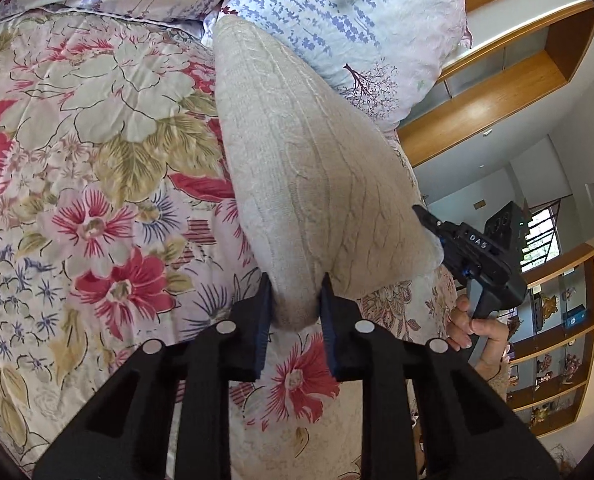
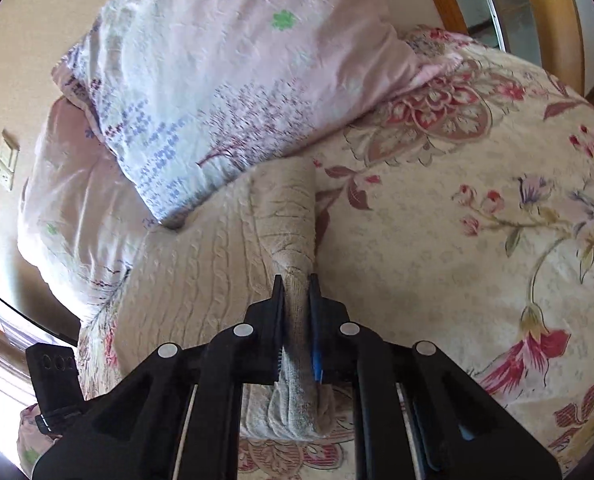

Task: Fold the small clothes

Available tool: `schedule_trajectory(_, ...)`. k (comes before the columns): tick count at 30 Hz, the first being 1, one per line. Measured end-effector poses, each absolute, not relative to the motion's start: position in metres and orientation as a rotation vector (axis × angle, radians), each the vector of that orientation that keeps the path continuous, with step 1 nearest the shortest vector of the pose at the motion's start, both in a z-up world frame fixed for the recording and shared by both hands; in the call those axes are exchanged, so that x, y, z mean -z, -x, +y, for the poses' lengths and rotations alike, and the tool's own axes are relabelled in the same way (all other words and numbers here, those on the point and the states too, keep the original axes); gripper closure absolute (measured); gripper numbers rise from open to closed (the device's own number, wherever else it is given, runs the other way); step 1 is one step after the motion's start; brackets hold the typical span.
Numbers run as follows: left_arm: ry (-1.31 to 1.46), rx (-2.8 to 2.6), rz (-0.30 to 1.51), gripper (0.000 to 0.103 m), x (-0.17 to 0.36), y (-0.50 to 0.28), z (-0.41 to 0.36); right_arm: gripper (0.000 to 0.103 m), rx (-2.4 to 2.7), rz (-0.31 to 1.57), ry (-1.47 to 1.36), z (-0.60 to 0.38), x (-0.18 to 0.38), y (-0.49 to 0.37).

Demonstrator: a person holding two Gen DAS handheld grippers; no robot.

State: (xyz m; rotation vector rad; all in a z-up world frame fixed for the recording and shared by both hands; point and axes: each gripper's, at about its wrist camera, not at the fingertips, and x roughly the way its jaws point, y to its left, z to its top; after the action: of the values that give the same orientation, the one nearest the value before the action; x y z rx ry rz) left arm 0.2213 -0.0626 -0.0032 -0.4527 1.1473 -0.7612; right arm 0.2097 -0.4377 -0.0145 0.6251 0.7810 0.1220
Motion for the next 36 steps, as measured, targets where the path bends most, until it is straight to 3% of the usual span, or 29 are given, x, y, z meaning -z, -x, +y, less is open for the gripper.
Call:
schedule_trajectory(8,0.334,0.755,1.108,0.085,0.002,-0.211,-0.062,0.091,-0.1,0.794,-0.616,-0.437,0.024,-0.209)
schedule_trajectory(11,0.313,0.765,1.075,0.078,-0.007,-0.208,-0.064,0.088,-0.121,0.785,-0.644,-0.441,0.016,-0.207)
schedule_trajectory(12,0.315,0.773,1.057,0.071,-0.012,-0.206,-0.063,0.079,-0.127,0.775,-0.665,-0.445,0.012,-0.206)
schedule_trajectory(13,0.326,0.782,1.035,0.057,-0.017,-0.206,-0.061,0.071,-0.13,0.761,-0.691,-0.45,0.007,-0.206)
schedule_trajectory(14,0.344,0.792,1.011,0.049,-0.021,-0.206,-0.058,0.051,-0.133,0.735,-0.718,-0.455,0.003,-0.207)
schedule_trajectory(15,0.365,0.79,0.983,0.037,-0.027,-0.208,-0.054,0.037,-0.137,0.706,-0.745,-0.461,-0.002,-0.209)
schedule_trajectory(20,0.479,0.718,0.947,0.031,-0.038,-0.24,-0.047,0.037,-0.159,0.729,-0.795,-0.466,-0.004,-0.248)
schedule_trajectory(23,0.493,0.67,0.975,0.031,-0.034,-0.262,-0.053,0.04,-0.161,0.79,-0.791,-0.459,0.005,-0.272)
schedule_trajectory(25,0.511,0.651,1.005,0.031,-0.027,-0.272,-0.057,0.055,-0.175,0.831,-0.769,-0.449,0.01,-0.279)
schedule_trajectory(27,0.528,0.644,1.032,0.031,-0.022,-0.278,-0.063,0.086,-0.171,0.808,-0.715,-0.442,0.008,-0.277)
schedule_trajectory(28,0.534,0.643,1.04,0.031,-0.019,-0.28,-0.065,0.092,-0.161,0.766,-0.685,-0.441,0.001,-0.272)
schedule_trajectory(32,0.529,0.643,1.05,0.031,-0.013,-0.282,-0.073,0.095,-0.102,0.654,-0.682,-0.453,-0.015,-0.254)
schedule_trajectory(33,0.528,0.645,1.051,0.031,-0.012,-0.282,-0.074,0.1,-0.065,0.666,-0.672,-0.457,-0.013,-0.254)
schedule_trajectory(36,0.52,0.647,1.051,0.031,-0.01,-0.283,-0.078,0.1,-0.04,0.762,-0.688,-0.46,0.01,-0.262)
